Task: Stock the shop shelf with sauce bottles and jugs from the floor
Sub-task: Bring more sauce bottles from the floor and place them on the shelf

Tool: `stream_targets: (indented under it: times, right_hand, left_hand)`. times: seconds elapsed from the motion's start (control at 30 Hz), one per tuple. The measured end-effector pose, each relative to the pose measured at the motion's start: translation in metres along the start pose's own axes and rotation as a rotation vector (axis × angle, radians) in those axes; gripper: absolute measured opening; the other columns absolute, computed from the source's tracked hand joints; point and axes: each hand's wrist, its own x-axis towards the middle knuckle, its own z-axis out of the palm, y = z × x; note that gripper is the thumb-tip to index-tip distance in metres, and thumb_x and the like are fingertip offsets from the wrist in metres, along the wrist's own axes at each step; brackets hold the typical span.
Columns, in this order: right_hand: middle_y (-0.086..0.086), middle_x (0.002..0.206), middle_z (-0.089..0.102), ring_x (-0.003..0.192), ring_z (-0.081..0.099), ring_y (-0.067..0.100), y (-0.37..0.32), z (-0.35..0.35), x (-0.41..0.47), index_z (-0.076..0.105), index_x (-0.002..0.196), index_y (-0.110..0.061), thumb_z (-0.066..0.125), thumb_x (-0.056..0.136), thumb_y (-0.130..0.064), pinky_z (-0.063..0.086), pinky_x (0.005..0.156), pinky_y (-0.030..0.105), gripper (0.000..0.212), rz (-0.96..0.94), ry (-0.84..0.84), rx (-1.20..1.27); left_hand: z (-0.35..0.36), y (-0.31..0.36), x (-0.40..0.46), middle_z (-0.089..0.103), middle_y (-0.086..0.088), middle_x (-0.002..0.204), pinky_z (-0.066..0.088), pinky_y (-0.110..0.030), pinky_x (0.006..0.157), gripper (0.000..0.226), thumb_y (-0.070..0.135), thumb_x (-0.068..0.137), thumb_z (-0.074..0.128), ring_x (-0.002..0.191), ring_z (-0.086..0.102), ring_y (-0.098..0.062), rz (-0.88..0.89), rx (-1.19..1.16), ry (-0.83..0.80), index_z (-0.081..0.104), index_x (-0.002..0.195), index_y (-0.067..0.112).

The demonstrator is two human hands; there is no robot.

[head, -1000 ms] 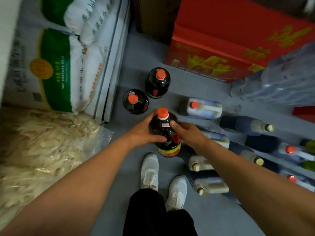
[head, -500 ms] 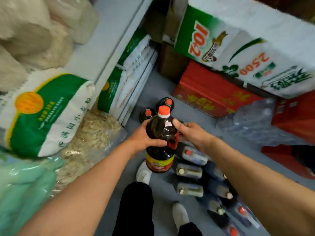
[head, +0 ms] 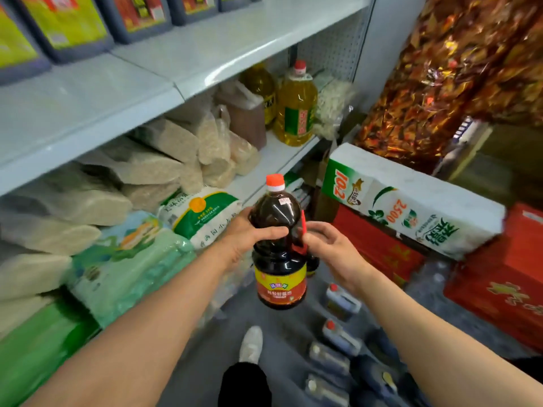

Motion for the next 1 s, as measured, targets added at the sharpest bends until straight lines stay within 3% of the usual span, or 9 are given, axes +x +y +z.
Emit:
stream_targets:
  times: [0.1, 0.2, 0.33, 0.4, 0.53, 0.63, 0.73, 0.87, 1.0]
  right_hand:
    - [-0.003, 0.132, 0.065, 0.117, 0.065, 0.009, -0.02, 0.035, -0.038, 0.05, 0.135, -0.03, 0.082, 0.074, -0.021, 0.054, 0.096, 0.031, 0.069, 0.0, -0.2, -0.062]
    - [-0.007, 0.131, 0.063, 0.107, 0.068, 0.004, -0.029, 0.072, -0.059, 0.041, 0.14, -0.035, 0.084, 0.077, -0.006, 0.057, 0.076, 0.02, 0.082, -0.015, -0.333, -0.121]
    - [0.005, 0.137, 0.056, 0.112, 0.068, 0.023, -0.057, 0.139, -0.072, 0.045, 0.142, -0.04, 0.098, 0.059, -0.023, 0.061, 0.085, 0.045, 0.1, -0.054, -0.39, -0.153]
    - [0.011, 0.135, 0.057, 0.115, 0.066, 0.029, -0.073, 0.176, -0.076, 0.048, 0.142, -0.036, 0.1, 0.052, -0.027, 0.06, 0.086, 0.049, 0.104, -0.094, -0.426, -0.159]
    - [0.005, 0.122, 0.067, 0.106, 0.07, 0.017, -0.105, 0.259, -0.098, 0.058, 0.132, -0.034, 0.096, 0.062, -0.023, 0.06, 0.085, 0.037, 0.08, -0.192, -0.512, -0.181]
    - [0.0, 0.106, 0.073, 0.091, 0.071, 0.005, -0.121, 0.329, -0.121, 0.063, 0.12, -0.028, 0.089, 0.068, -0.009, 0.057, 0.069, 0.022, 0.061, -0.25, -0.54, -0.193]
    - [-0.002, 0.102, 0.075, 0.094, 0.072, 0.011, -0.124, 0.411, -0.146, 0.065, 0.121, -0.027, 0.096, 0.058, -0.018, 0.059, 0.074, 0.032, 0.072, -0.288, -0.565, -0.198]
    - [-0.004, 0.107, 0.075, 0.098, 0.072, 0.015, -0.12, 0.53, -0.181, 0.063, 0.126, -0.027, 0.095, 0.057, -0.017, 0.06, 0.081, 0.036, 0.076, -0.342, -0.656, -0.182]
    - [-0.009, 0.108, 0.074, 0.1, 0.07, 0.009, -0.12, 0.636, -0.211, 0.063, 0.124, -0.03, 0.09, 0.065, -0.01, 0.058, 0.078, 0.026, 0.068, -0.403, -0.768, -0.196]
  left_hand:
    - [-0.03, 0.042, -0.058, 0.075, 0.005, 0.105, 0.054, -0.038, 0.094, 0.085, 0.052, 0.036, 0.096, 0.102, 0.07, -0.017, 0.033, -0.053, 0.173, 0.068, 0.112, 0.027]
    - [-0.062, 0.079, -0.109, 0.076, 0.002, 0.102, 0.055, -0.032, 0.085, 0.062, 0.036, 0.051, 0.096, 0.097, 0.071, -0.017, 0.079, -0.092, 0.29, 0.069, 0.105, 0.025]
    - [-0.113, 0.117, -0.181, 0.076, 0.007, 0.1, 0.055, -0.03, 0.086, 0.061, 0.036, 0.051, 0.095, 0.096, 0.07, -0.013, 0.131, -0.08, 0.425, 0.071, 0.106, 0.028]
    - [-0.143, 0.128, -0.213, 0.076, 0.007, 0.099, 0.052, -0.026, 0.08, 0.05, 0.033, 0.059, 0.093, 0.094, 0.07, -0.01, 0.145, -0.081, 0.492, 0.071, 0.103, 0.028]
    - [-0.207, 0.136, -0.279, 0.076, 0.002, 0.101, 0.054, -0.038, 0.094, 0.053, 0.044, 0.053, 0.093, 0.099, 0.07, -0.019, 0.157, -0.086, 0.608, 0.071, 0.098, 0.027]
    - [-0.258, 0.129, -0.333, 0.075, 0.0, 0.104, 0.052, -0.041, 0.1, 0.048, 0.045, 0.056, 0.092, 0.101, 0.069, -0.02, 0.169, -0.069, 0.694, 0.069, 0.095, 0.028]
    - [-0.313, 0.119, -0.392, 0.075, 0.003, 0.105, 0.051, -0.039, 0.1, 0.041, 0.04, 0.064, 0.09, 0.102, 0.069, -0.015, 0.191, -0.006, 0.74, 0.07, 0.098, 0.029]
    - [-0.389, 0.105, -0.487, 0.066, 0.017, 0.105, 0.051, -0.03, 0.079, 0.045, 0.033, 0.075, 0.086, 0.097, 0.061, -0.005, 0.163, 0.034, 0.727, 0.055, 0.107, 0.039]
    - [-0.461, 0.087, -0.578, 0.063, 0.018, 0.112, 0.05, -0.054, 0.092, 0.05, 0.045, 0.068, 0.088, 0.111, 0.058, -0.017, 0.106, 0.018, 0.824, 0.054, 0.104, 0.047]
